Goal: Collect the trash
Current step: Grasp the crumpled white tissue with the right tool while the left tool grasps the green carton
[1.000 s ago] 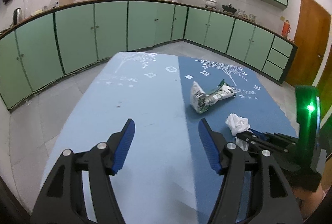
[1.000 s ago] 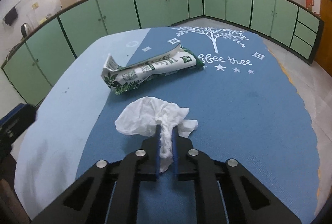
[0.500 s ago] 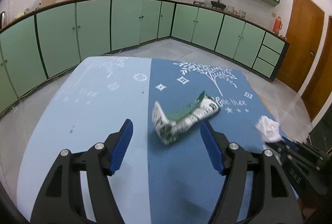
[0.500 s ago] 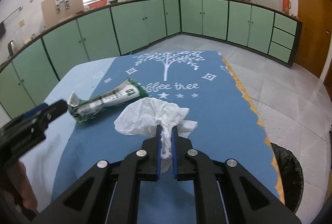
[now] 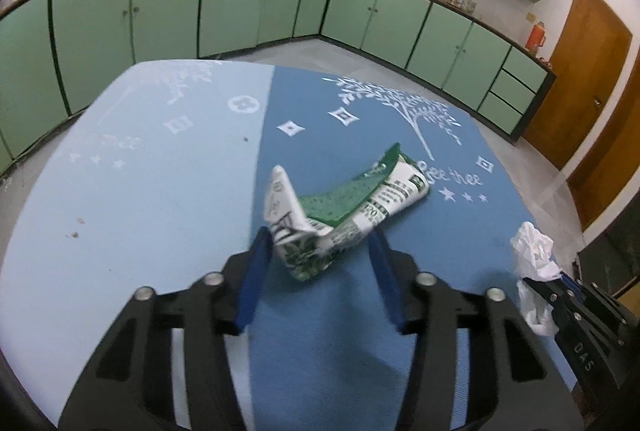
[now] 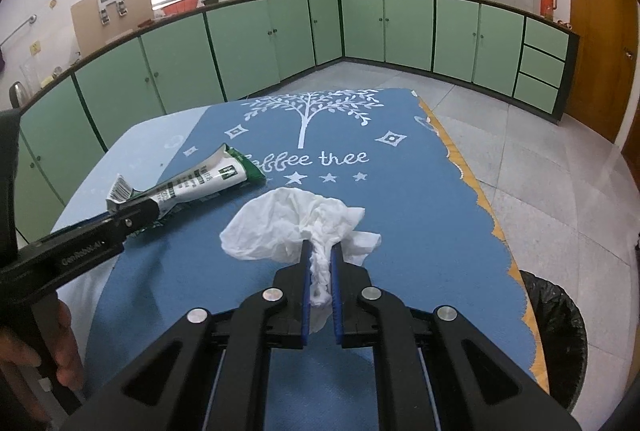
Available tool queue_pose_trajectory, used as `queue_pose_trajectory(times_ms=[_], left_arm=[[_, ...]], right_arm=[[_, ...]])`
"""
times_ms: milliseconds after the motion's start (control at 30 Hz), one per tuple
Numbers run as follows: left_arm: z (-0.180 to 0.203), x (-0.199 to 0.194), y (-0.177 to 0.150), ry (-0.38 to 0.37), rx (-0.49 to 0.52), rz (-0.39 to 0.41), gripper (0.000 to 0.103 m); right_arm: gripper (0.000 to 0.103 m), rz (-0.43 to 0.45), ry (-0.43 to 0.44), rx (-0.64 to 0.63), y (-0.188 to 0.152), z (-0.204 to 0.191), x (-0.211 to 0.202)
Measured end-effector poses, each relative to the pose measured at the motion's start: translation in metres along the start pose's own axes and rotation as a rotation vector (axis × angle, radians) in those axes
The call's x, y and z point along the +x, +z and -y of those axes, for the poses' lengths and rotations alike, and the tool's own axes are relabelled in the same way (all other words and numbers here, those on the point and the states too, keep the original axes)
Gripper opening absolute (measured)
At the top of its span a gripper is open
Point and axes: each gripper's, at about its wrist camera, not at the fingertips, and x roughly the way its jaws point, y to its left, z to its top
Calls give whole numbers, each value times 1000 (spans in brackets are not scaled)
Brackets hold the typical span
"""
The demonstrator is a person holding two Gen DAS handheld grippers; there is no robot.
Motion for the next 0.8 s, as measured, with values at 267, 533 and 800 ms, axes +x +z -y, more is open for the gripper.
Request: queue_pose_trajectory(times_ms=[267, 533, 800], left_arm=[[35, -11, -19, -129, 58, -29, 32], [40, -15, -24, -61, 84, 9, 67], [41, 7, -8, -72, 67, -13, 76]], right_arm=[[9, 11, -22, 12, 0, 9, -7], [9, 16, -47, 29, -1, 26, -12], [9, 12, -44, 42, -2, 31, -9]])
